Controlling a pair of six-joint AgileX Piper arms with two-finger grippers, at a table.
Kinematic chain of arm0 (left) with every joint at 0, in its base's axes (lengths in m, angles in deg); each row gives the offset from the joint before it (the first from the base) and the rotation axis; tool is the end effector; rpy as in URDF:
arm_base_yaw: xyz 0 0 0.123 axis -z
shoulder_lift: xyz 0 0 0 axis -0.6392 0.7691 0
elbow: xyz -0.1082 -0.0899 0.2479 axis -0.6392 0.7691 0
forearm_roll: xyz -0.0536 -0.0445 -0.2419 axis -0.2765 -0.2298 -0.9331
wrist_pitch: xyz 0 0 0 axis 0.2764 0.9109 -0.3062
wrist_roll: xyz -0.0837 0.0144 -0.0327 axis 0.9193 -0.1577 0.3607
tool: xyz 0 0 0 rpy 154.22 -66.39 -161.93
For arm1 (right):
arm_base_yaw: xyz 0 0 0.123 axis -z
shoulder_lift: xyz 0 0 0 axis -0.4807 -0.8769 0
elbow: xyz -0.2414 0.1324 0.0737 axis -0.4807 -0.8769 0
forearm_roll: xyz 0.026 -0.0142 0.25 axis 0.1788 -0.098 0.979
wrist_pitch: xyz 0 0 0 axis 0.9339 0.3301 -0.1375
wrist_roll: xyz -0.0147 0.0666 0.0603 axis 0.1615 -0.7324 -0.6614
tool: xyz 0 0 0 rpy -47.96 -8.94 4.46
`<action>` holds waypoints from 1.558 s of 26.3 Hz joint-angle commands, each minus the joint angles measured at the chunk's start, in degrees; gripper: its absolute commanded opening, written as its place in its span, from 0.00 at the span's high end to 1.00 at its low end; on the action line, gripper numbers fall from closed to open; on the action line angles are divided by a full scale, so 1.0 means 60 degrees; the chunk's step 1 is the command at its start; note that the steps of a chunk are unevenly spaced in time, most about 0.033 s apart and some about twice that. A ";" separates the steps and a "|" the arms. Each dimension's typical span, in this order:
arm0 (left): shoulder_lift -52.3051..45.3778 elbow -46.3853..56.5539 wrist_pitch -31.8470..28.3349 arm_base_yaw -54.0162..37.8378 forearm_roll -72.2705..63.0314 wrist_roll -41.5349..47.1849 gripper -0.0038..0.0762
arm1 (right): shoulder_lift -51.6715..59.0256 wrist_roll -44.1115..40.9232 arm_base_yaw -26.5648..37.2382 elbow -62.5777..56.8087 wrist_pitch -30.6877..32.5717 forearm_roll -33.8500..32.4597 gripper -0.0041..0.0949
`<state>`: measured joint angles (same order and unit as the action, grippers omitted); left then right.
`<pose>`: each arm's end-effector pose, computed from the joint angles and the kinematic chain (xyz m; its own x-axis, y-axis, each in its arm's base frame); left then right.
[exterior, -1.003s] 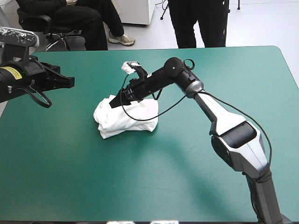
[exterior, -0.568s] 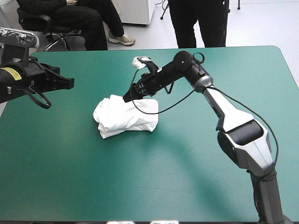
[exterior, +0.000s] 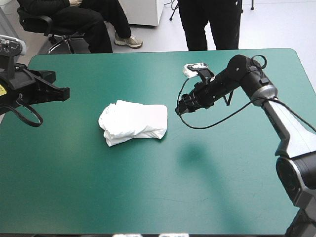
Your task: Fold the cloth
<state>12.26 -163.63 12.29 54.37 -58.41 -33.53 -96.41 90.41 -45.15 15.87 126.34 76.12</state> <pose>0.1667 -0.0435 0.5308 -0.4422 0.1803 -0.8786 0.2812 0.9581 0.0551 0.3553 0.1541 0.3280 -0.8045 -0.3883 -0.4495 -0.5724 0.7090 0.4119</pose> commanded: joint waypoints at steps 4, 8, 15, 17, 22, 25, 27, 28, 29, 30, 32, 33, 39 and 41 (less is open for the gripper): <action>-0.0142 -0.0207 -0.1616 0.0054 -0.0213 0.0096 0.97 | -0.0666 0.0759 0.0001 -0.0189 -0.1759 0.1624 0.33; -0.0125 -0.0207 -0.1686 0.0054 -0.0213 0.0077 0.97 | -0.1544 0.0972 -0.0384 -0.0189 -0.2224 0.1663 0.33; -0.0125 -0.0207 -0.1518 0.0054 -0.0213 0.0077 0.97 | -0.2416 0.1439 -0.0935 -0.0189 -0.2784 0.2562 0.33; -0.0125 -0.0207 -0.1393 0.0054 -0.0213 0.0077 0.97 | -0.2597 0.1501 -0.1025 -0.0189 -0.2821 0.2775 0.33; -0.0125 -0.0207 -0.1225 0.0054 -0.0213 0.0077 0.97 | -0.2856 0.1501 -0.1076 -0.0189 -0.2805 0.2829 0.56; -0.0125 -0.0207 -0.1210 0.0054 -0.0213 0.0077 0.97 | -0.2900 0.1501 -0.1076 -0.0189 -0.2836 0.2709 0.88; -0.0125 -0.0207 -0.1182 0.0054 -0.0213 0.0077 0.97 | -0.2900 0.1516 -0.1076 -0.0189 -0.2872 0.2409 0.96; -0.0125 -0.0207 -0.1177 0.0054 -0.0213 0.0077 0.97 | -0.2875 0.1498 -0.1076 -0.0189 -0.2872 0.2112 0.95; -0.0125 -0.0207 -0.1141 0.0054 -0.0213 0.0077 0.97 | -0.2803 0.1379 -0.1058 -0.0189 -0.2880 0.1701 0.96; -0.0125 -0.0207 -0.1110 0.0054 -0.0213 0.0077 0.97 | -0.2733 0.1104 -0.1042 -0.0189 -0.2880 0.1149 0.96; -0.0125 -0.0207 -0.1041 0.0054 -0.0172 0.0077 0.97 | -0.2482 0.0395 -0.1044 -0.0189 -0.2908 -0.0210 0.96; -0.0125 -0.0207 -0.0993 0.0054 -0.0124 0.0077 0.97 | -0.2337 0.0023 -0.1044 -0.0189 -0.2867 -0.1102 0.96; -0.0125 -0.0207 -0.0881 0.0054 -0.0103 0.0077 0.97 | -0.1586 -0.1227 -0.0530 -0.0229 -0.1763 -0.4331 0.96; -0.0125 -0.0207 -0.0898 0.0054 -0.0117 0.0077 0.97 | -0.1380 -0.1233 -0.0168 -0.0229 -0.1336 -0.4486 0.96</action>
<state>12.31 -163.63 10.44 54.37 -59.04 -33.53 -109.08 83.89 -49.45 13.74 114.44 56.21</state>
